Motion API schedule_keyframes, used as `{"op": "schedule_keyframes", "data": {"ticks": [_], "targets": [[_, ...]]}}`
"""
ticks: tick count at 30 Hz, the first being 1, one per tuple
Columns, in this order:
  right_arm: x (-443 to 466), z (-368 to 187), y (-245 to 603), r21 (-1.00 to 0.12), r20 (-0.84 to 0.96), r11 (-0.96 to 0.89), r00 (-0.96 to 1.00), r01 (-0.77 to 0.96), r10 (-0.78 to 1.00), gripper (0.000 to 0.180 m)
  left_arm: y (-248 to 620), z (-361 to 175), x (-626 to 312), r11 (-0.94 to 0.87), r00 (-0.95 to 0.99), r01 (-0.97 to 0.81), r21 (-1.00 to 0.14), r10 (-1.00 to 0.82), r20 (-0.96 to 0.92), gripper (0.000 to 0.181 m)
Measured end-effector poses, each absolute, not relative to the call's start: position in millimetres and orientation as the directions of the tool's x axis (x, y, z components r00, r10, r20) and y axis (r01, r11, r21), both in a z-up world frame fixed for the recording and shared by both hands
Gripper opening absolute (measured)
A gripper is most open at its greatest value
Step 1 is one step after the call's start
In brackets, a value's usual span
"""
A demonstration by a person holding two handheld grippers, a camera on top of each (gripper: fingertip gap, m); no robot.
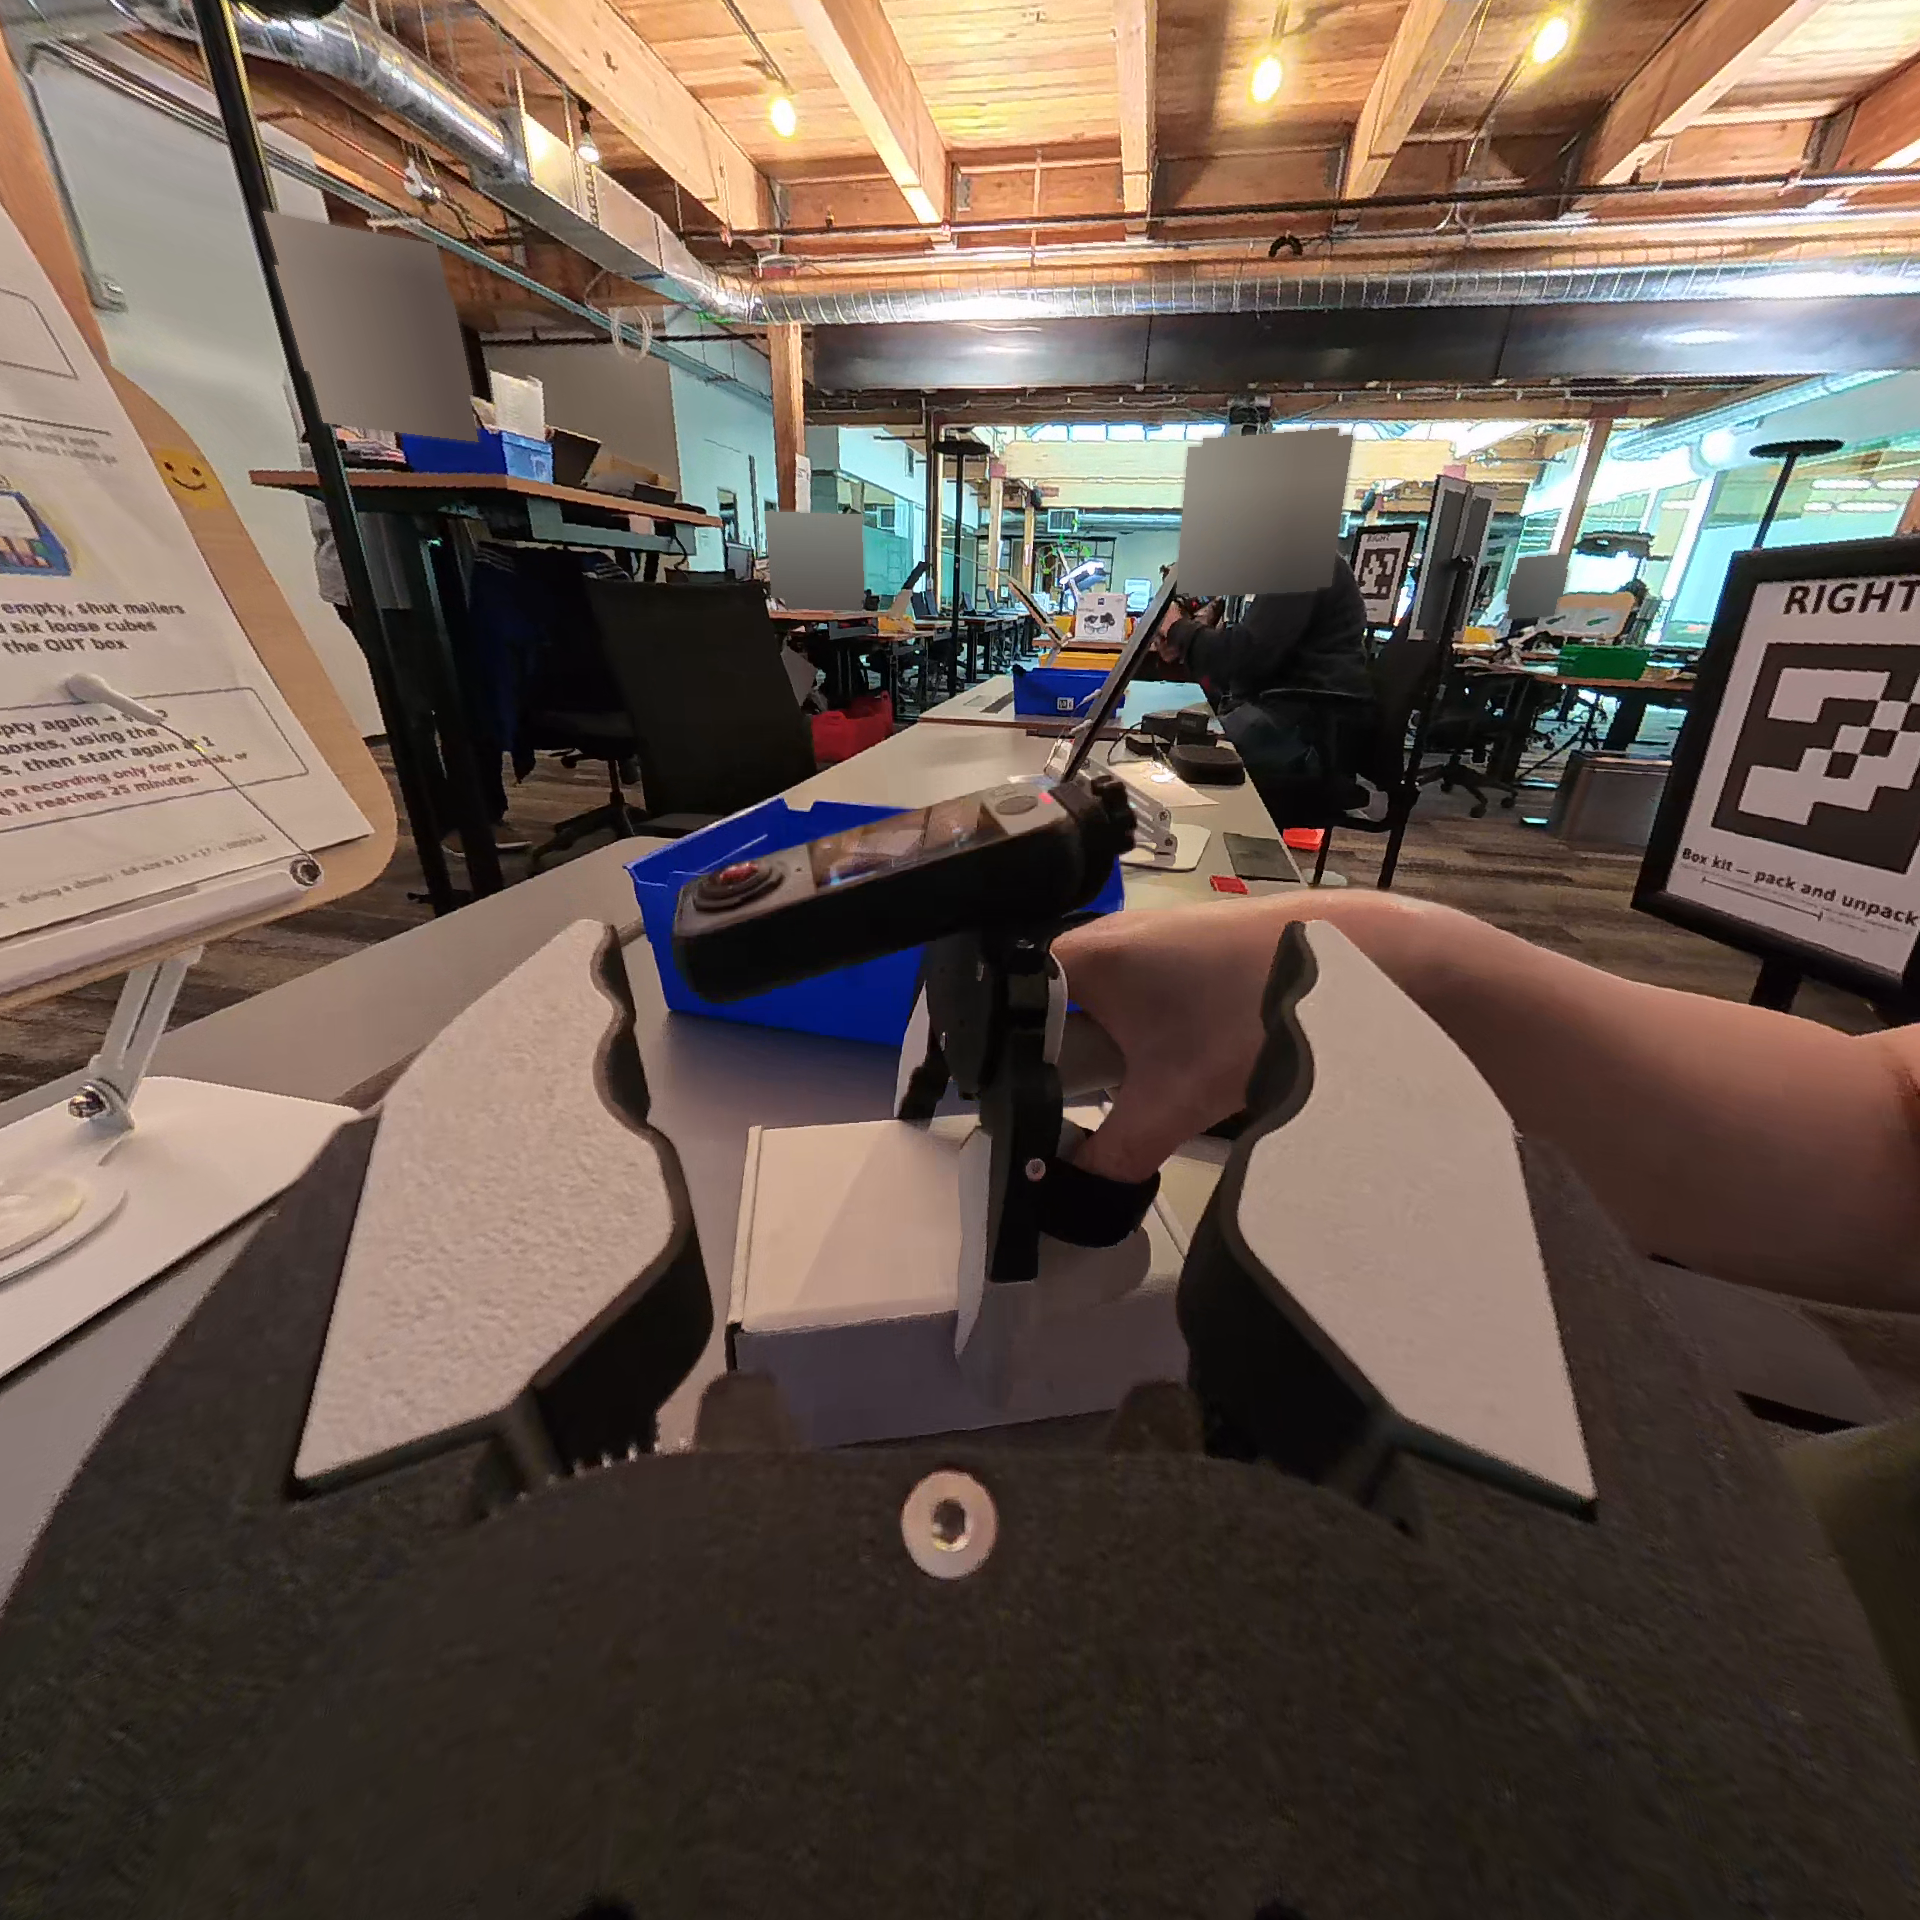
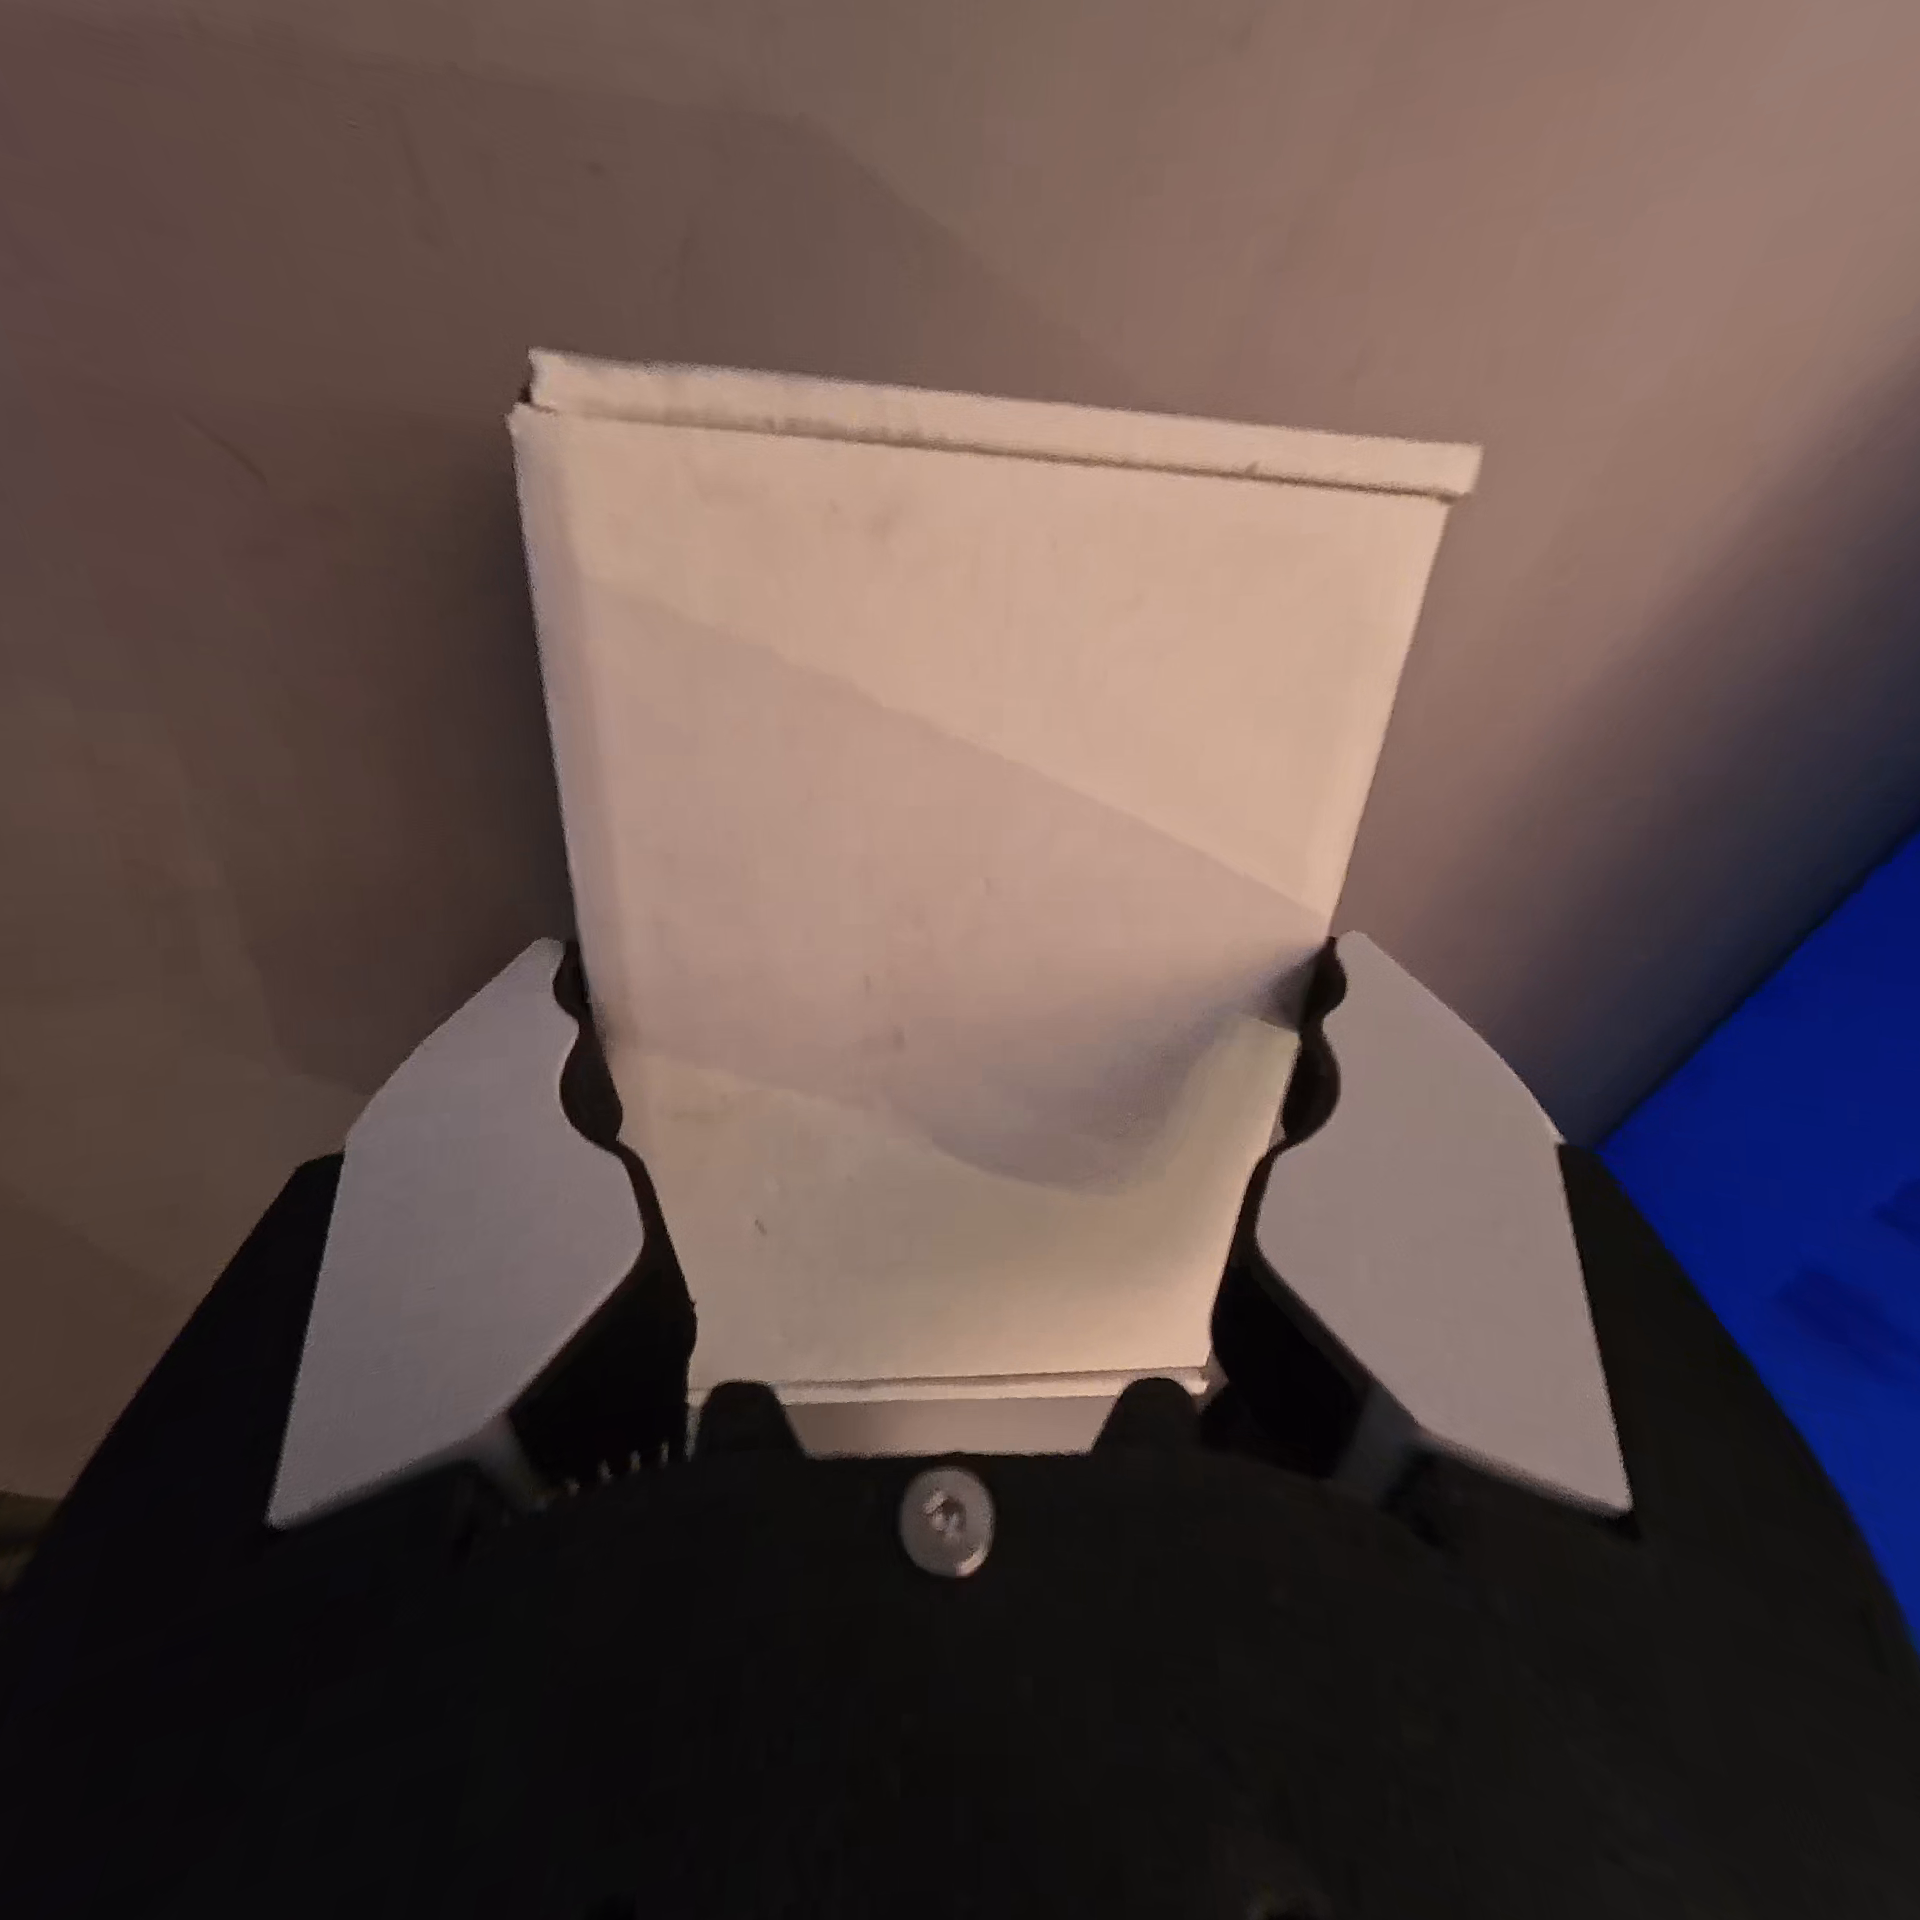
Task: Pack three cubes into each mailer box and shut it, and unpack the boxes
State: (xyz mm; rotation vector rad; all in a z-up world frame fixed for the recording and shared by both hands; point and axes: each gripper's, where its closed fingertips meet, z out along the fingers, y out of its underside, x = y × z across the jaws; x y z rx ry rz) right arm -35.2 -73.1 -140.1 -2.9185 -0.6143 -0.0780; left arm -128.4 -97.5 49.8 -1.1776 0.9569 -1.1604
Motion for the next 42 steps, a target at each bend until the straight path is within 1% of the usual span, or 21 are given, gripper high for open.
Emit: {"op": "schedule_keyframes", "data": {"ticks": [2,8,16,24,28,33,35,42], "targets": [[-35,-143,-74,-0.126,0.088,-0.904,0.912,0.408,0.4,0.13,-99,48,-126,0.003,0.169,0.152,-0.988,-0.985,0.023,0.114],[-33,-141,-79,-0.076,0.075,-0.911,0.913,0.405,0.4,0.129,-102,43,-120,0.003,0.152,0.116,-0.993,-0.988,0.015,0.112],[-27,-134,-79,-0.073,0.075,-0.918,0.92,0.391,0.385,0.122,-103,39,-117,-0.009,0.139,0.102,-0.995,-0.99,0.023,0.112],[-25,-125,-79,-0.097,0.046,-0.916,0.921,0.388,0.386,0.117,-103,34,-114,-0.01,0.14,0.078,-0.997,-0.99,0.021,0.111],[-25,-125,-81,-0.085,0.033,-0.912,0.916,0.401,0.399,0.117,-102,34,-114,-0.01,0.141,0.076,-0.997,-0.99,0.021,0.111],[-26,-123,-81,-0.101,-0.004,-0.919,0.923,0.382,0.384,0.117,-103,34,-114,-0.012,0.139,0.077,-0.997,-0.99,0.023,0.111],[-28,-123,-81,-0.107,-0.029,-0.921,0.925,0.374,0.379,0.113,-103,33,-114,-0.013,0.138,0.074,-0.997,-0.99,0.023,0.111],[-27,-129,-84,-0.086,-0.024,-0.921,0.923,0.381,0.384,0.118,-103,31,-112,-0.022,0.133,0.067,-0.998,-0.991,0.031,0.111]]}}
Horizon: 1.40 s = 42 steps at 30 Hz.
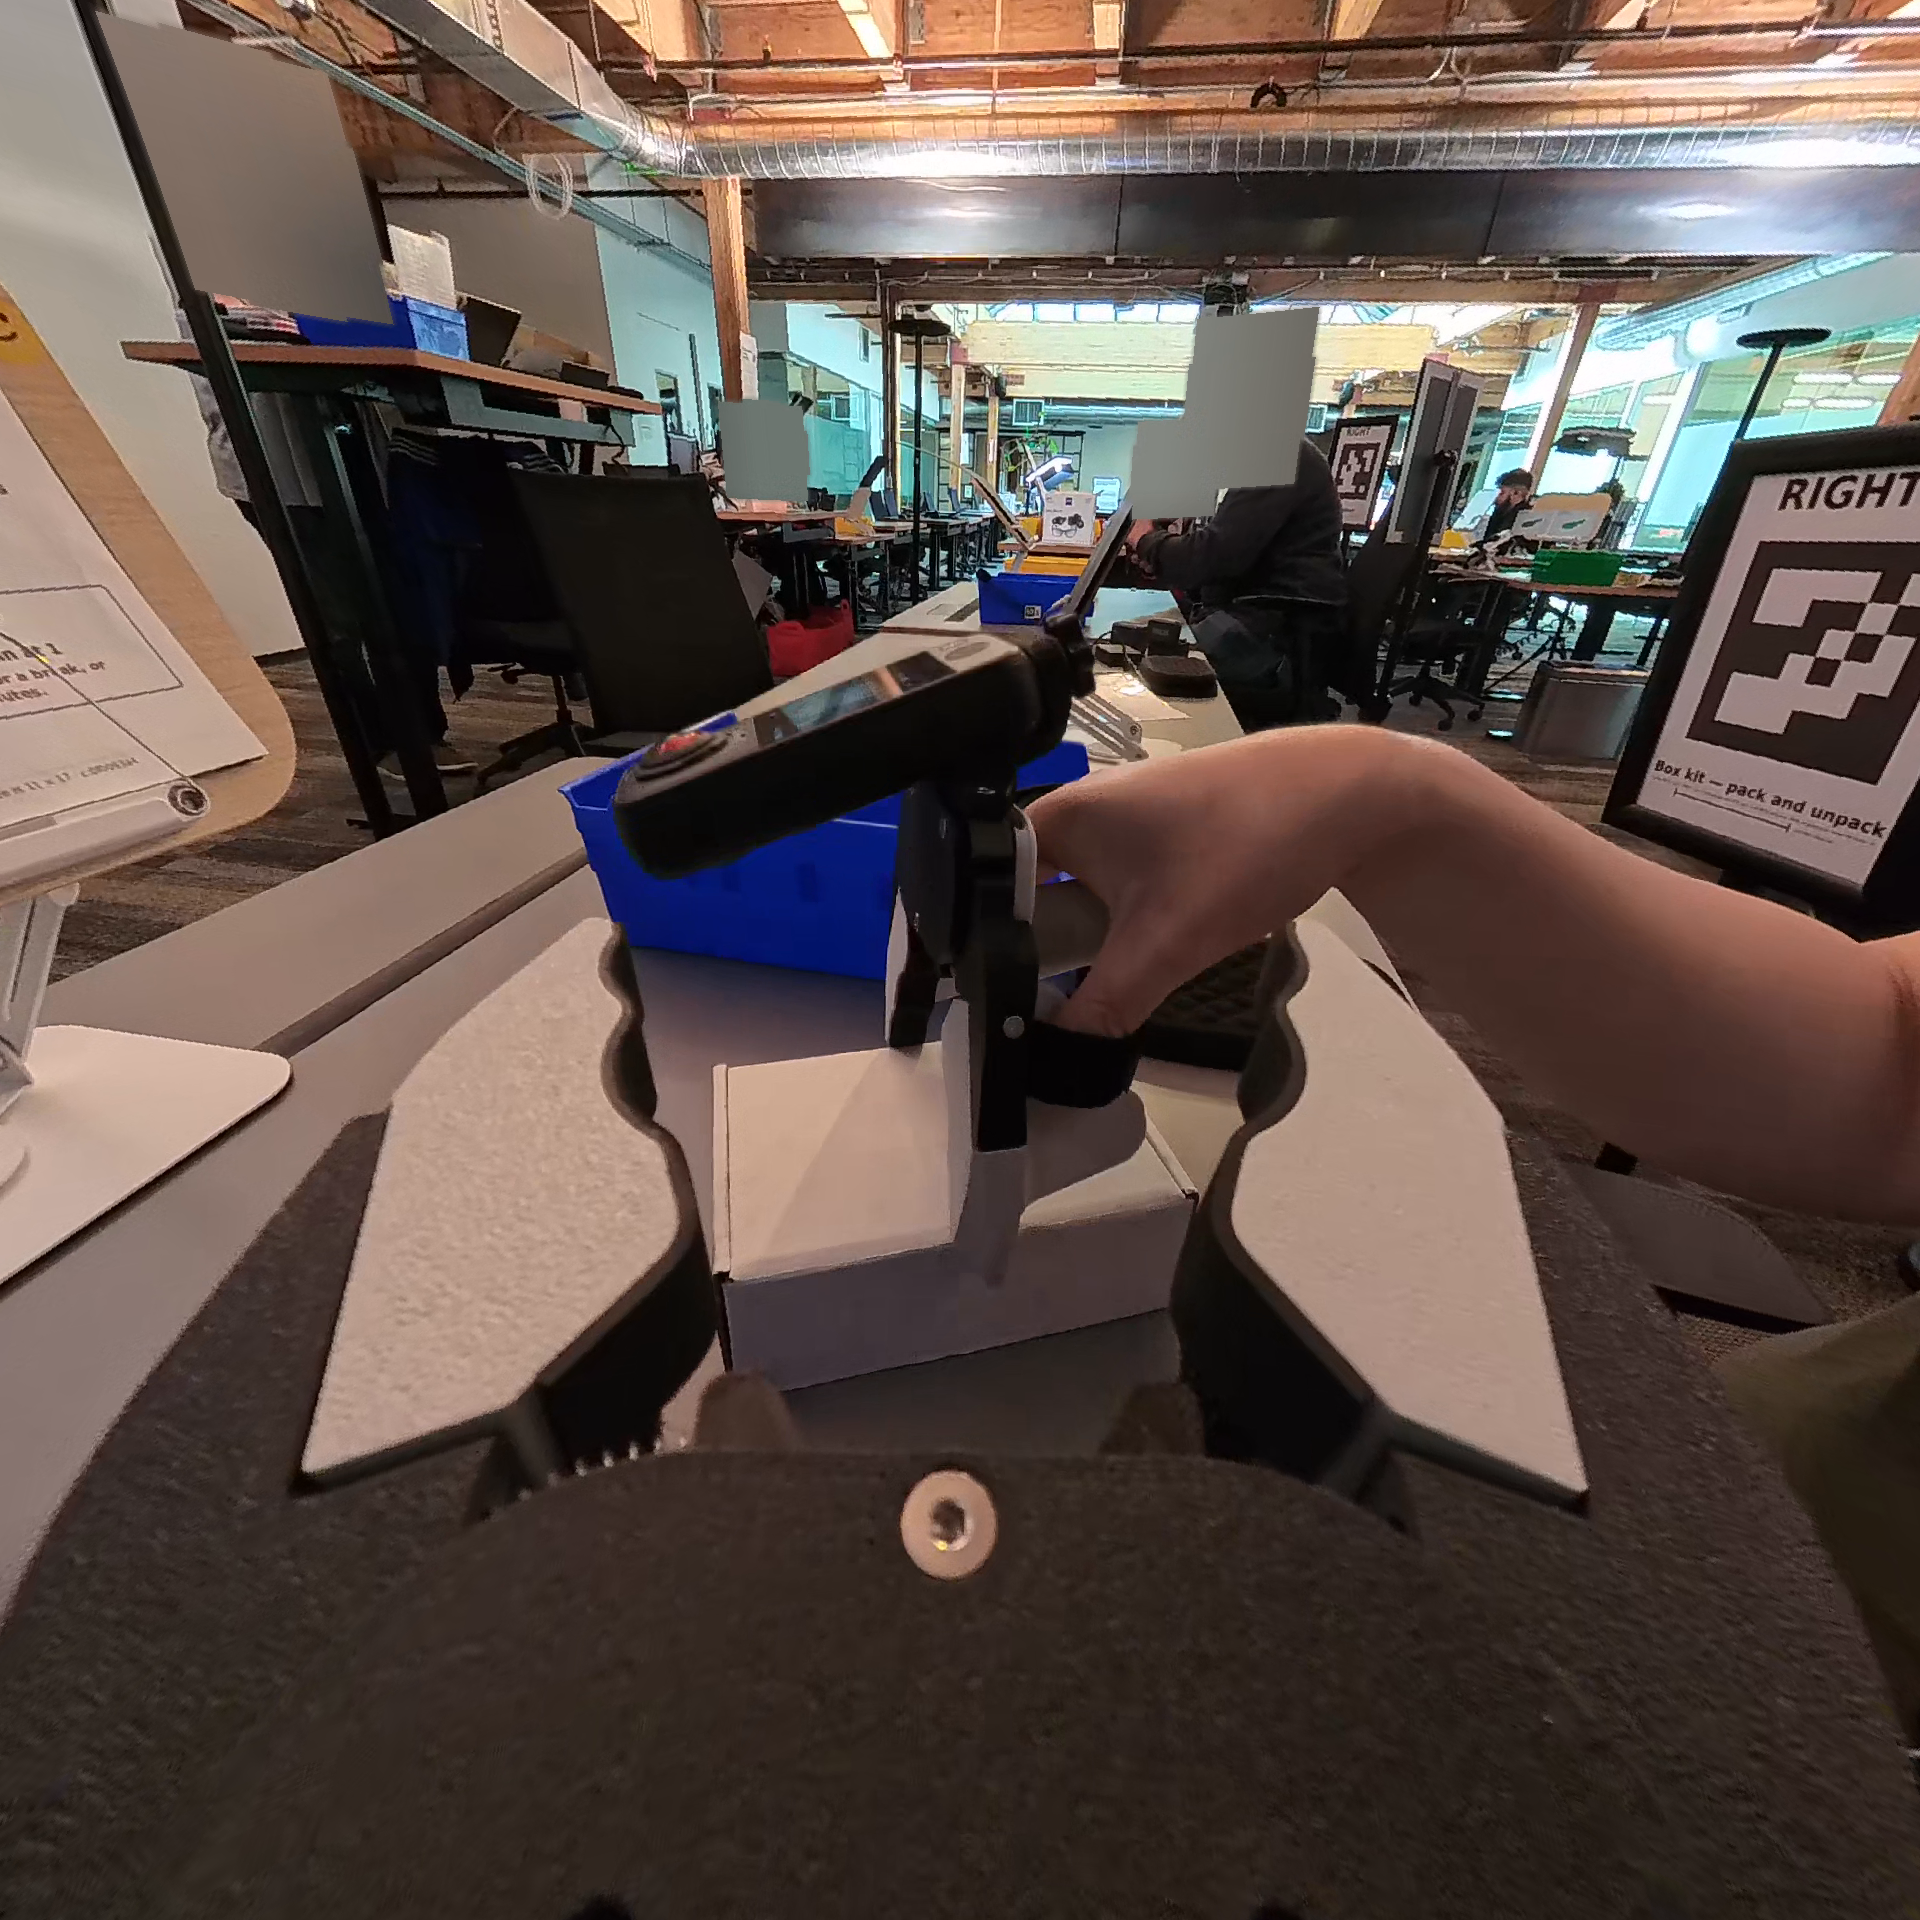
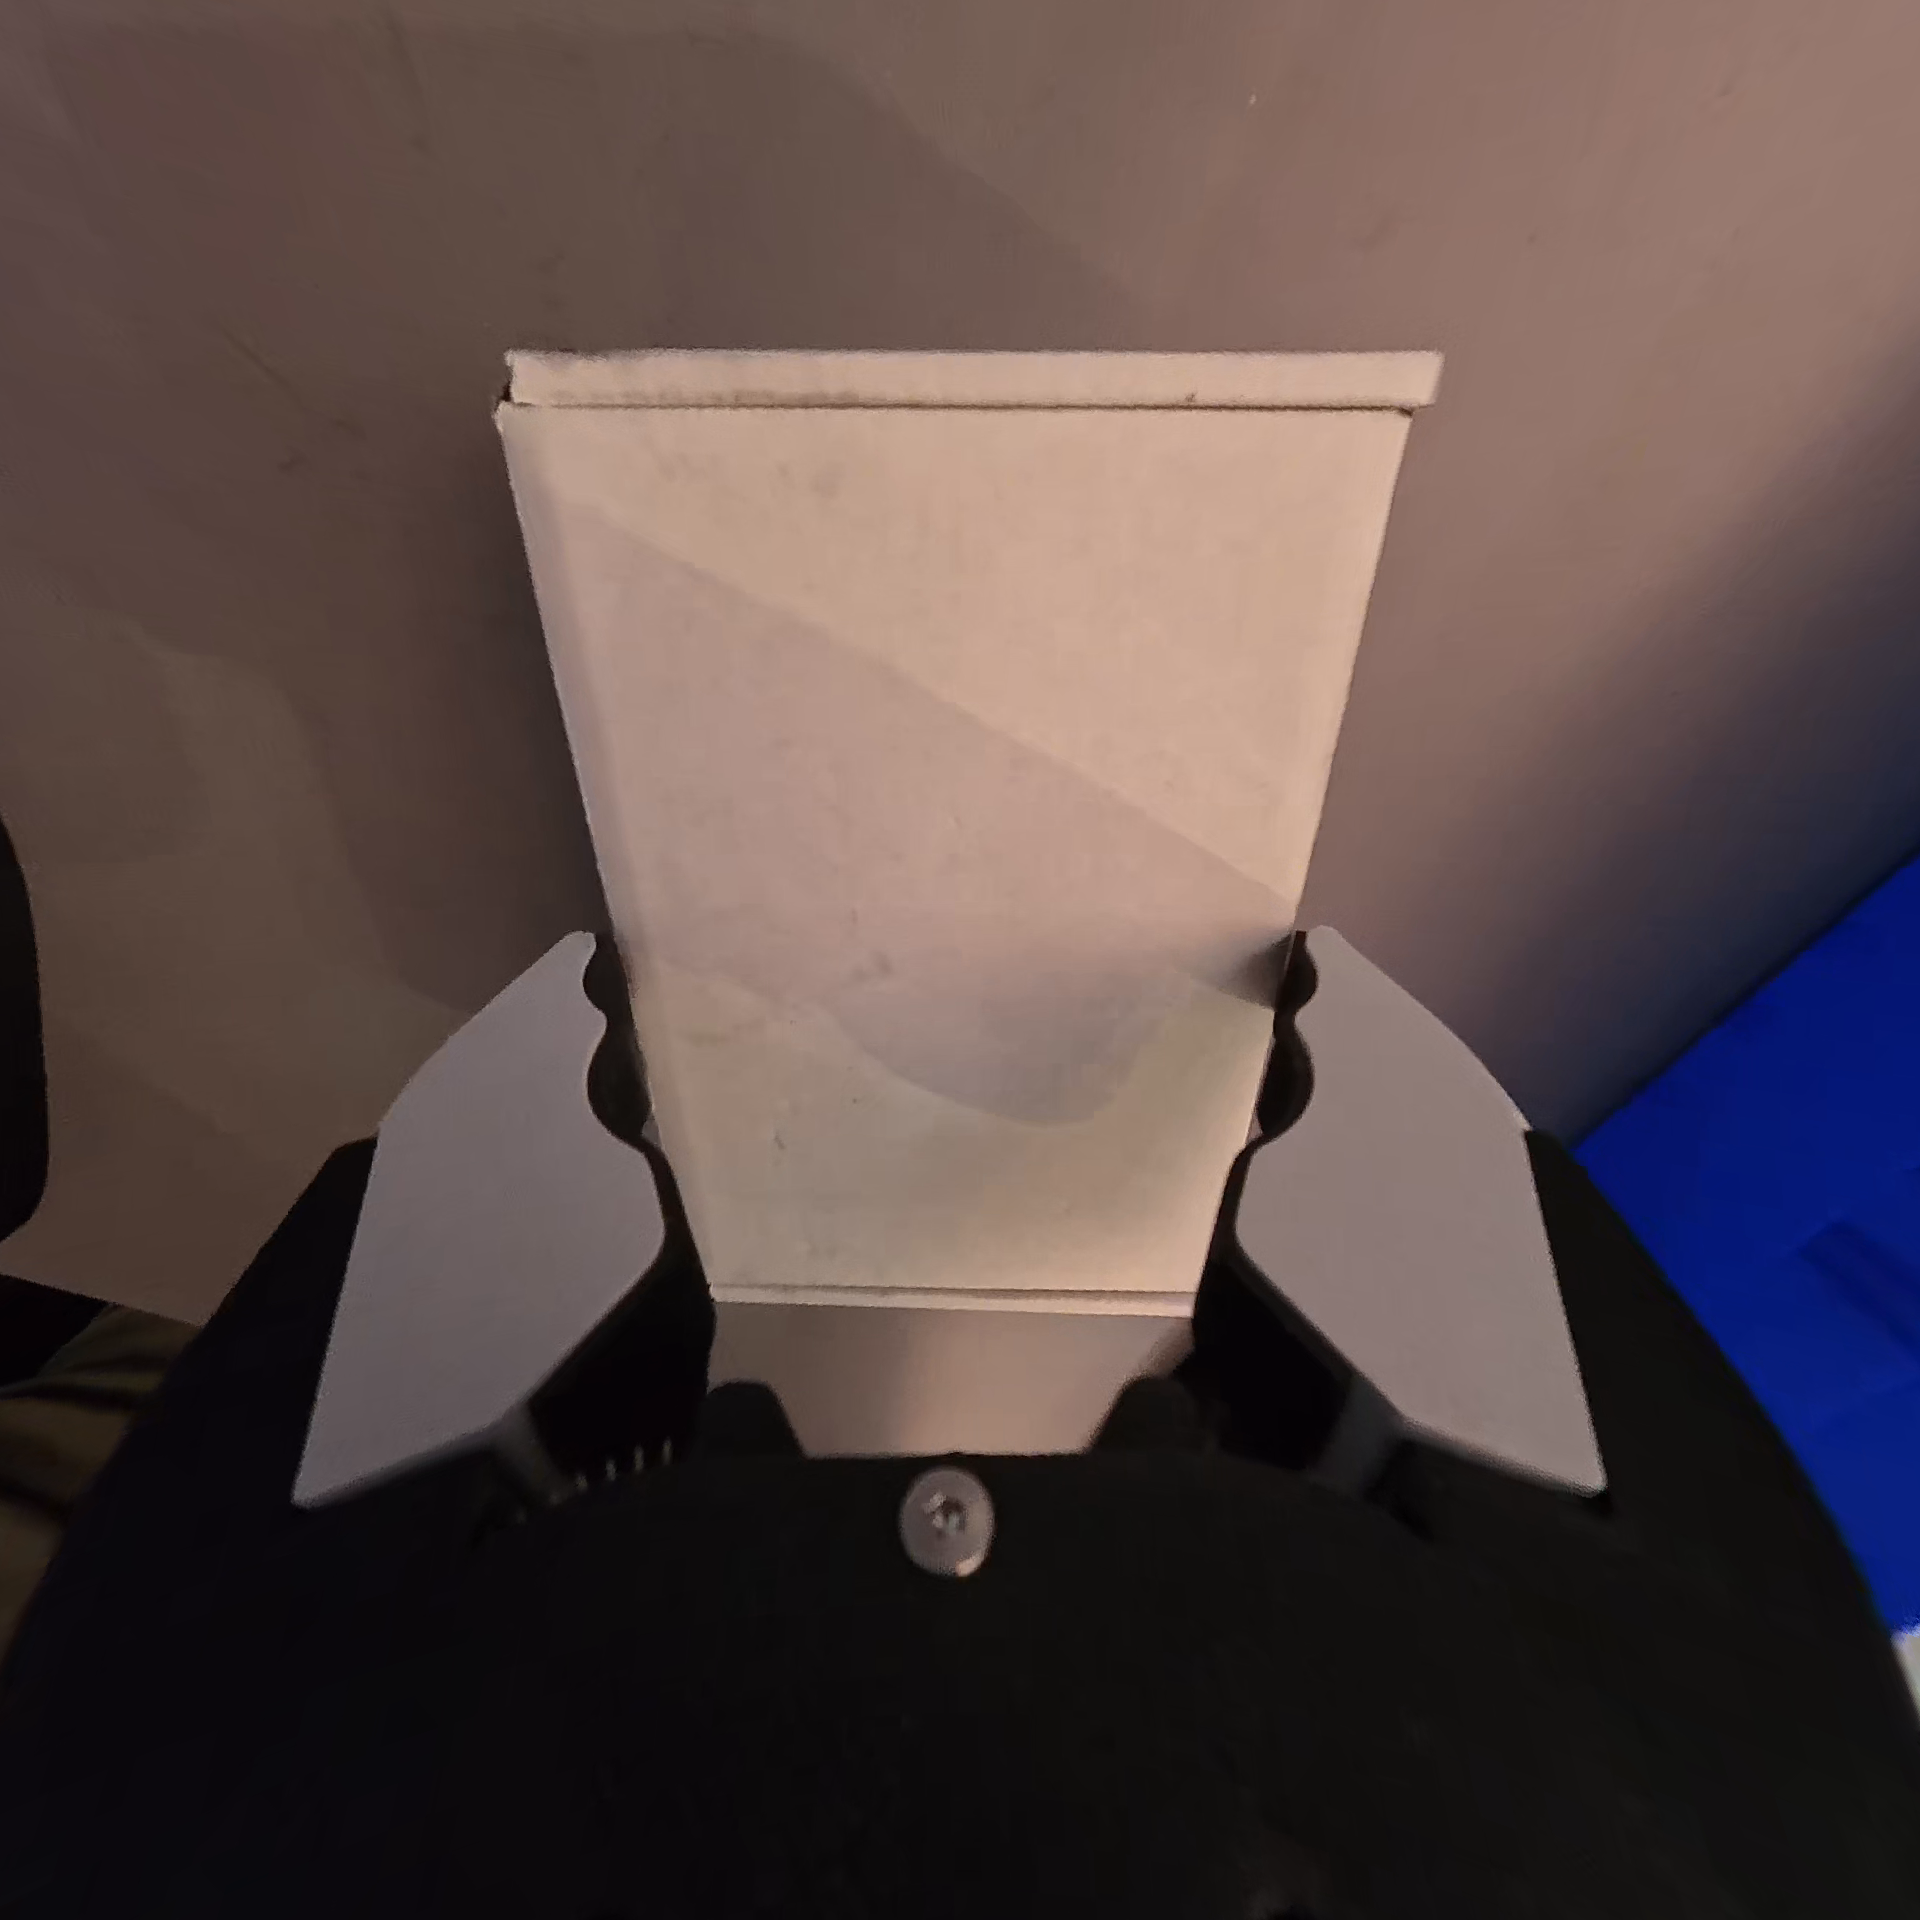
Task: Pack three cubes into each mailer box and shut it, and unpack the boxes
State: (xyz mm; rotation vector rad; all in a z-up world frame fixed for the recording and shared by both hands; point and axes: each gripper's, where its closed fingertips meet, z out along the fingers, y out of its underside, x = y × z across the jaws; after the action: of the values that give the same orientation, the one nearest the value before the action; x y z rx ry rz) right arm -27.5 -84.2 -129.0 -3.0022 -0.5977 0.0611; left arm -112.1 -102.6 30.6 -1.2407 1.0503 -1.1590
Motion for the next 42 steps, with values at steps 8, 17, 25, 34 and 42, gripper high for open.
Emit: {"op": "schedule_keyframes", "data": {"ticks": [8,17,25,34,42], "targets": [[-28,-131,-84,-0.081,-0.016,-0.92,0.922,0.384,0.387,0.12,-103,27,-110,-0.028,0.128,0.052,-0.998,-0.991,0.034,0.111],[-25,-132,-89,-0.049,-0.009,-0.916,0.917,0.398,0.399,0.121,-103,27,-111,-0.033,0.126,0.055,-0.998,-0.991,0.039,0.111],[-24,-133,-88,-0.019,0.066,-0.911,0.909,0.413,0.411,0.121,-104,27,-110,-0.031,0.123,0.05,-0.998,-0.992,0.037,0.111],[-21,-140,-88,0.006,0.114,-0.909,0.903,0.416,0.414,0.126,-104,27,-110,-0.032,0.121,0.048,-0.998,-0.992,0.038,0.111],[-20,-136,-85,-0.059,0.052,-0.906,0.908,0.419,0.417,0.125,-104,25,-109,-0.035,0.119,0.041,-0.999,-0.992,0.04,0.111]]}}
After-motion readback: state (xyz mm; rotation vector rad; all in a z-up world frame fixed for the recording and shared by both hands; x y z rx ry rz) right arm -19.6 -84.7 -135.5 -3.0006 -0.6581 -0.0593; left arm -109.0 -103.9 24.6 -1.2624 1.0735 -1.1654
